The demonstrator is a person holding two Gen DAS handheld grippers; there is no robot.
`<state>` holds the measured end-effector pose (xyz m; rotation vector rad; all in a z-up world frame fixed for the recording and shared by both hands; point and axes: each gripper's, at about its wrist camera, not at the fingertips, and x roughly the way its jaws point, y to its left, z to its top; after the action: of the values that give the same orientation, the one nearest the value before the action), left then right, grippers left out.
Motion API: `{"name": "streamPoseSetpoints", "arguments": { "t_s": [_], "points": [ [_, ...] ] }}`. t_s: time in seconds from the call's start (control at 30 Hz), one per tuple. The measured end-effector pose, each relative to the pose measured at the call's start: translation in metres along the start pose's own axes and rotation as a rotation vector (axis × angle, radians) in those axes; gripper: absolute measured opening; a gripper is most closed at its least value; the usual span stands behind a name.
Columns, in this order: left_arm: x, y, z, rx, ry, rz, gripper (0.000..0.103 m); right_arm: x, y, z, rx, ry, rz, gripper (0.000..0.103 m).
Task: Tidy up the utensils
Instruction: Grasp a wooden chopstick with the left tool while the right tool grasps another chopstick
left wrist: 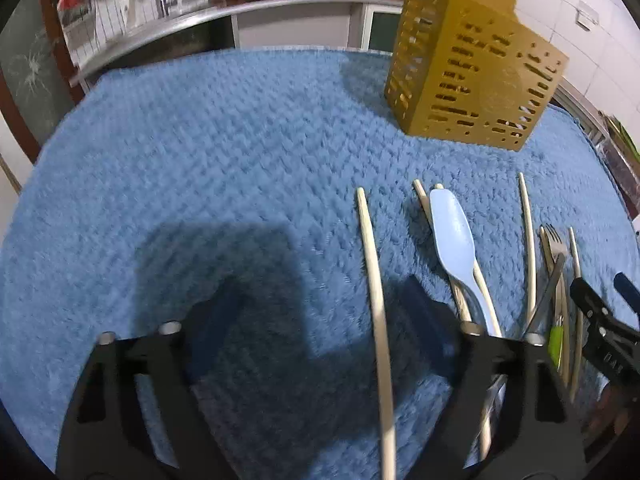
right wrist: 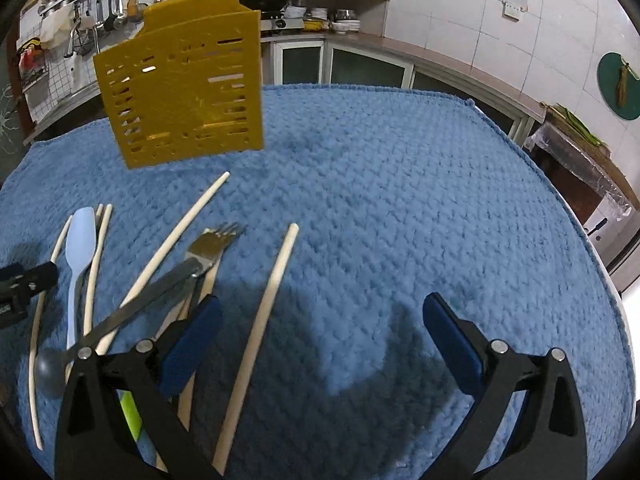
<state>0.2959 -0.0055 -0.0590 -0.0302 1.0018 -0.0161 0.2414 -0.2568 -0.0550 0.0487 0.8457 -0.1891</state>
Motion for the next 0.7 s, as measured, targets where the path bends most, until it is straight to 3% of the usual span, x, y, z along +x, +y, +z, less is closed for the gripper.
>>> {"name": "streamPoseSetpoints", "arguments": {
  "t_s": [0.07, 0.13, 0.4, 0.5, 0.7],
  "points": [
    [0.002, -0.005, 0.003, 0.012, -0.01, 0.014, 0.073, 0.003, 0.004, 0.002, -0.015, 0.007, 0.001, 0.087],
    [0.003, -0.01, 0.005, 0.037, -0.005, 0.014, 0.063, 0.007, 0.005, 0.004, -0.01, 0.034, 0.017, 0.073],
    [0.002, -0.019, 0.01, 0.061, 0.013, -0.002, 0.031, 0.01, 0.003, 0.008, 0.016, 0.054, 0.108, 0.044],
    [0.0, -0.021, 0.012, 0.073, 0.034, -0.013, 0.023, 0.011, 0.003, 0.013, 0.015, 0.063, 0.13, 0.027],
    [0.003, -0.022, 0.014, 0.068, 0.052, -0.02, 0.018, 0.017, 0.004, 0.018, 0.013, 0.07, 0.141, 0.026]
  ]
}}
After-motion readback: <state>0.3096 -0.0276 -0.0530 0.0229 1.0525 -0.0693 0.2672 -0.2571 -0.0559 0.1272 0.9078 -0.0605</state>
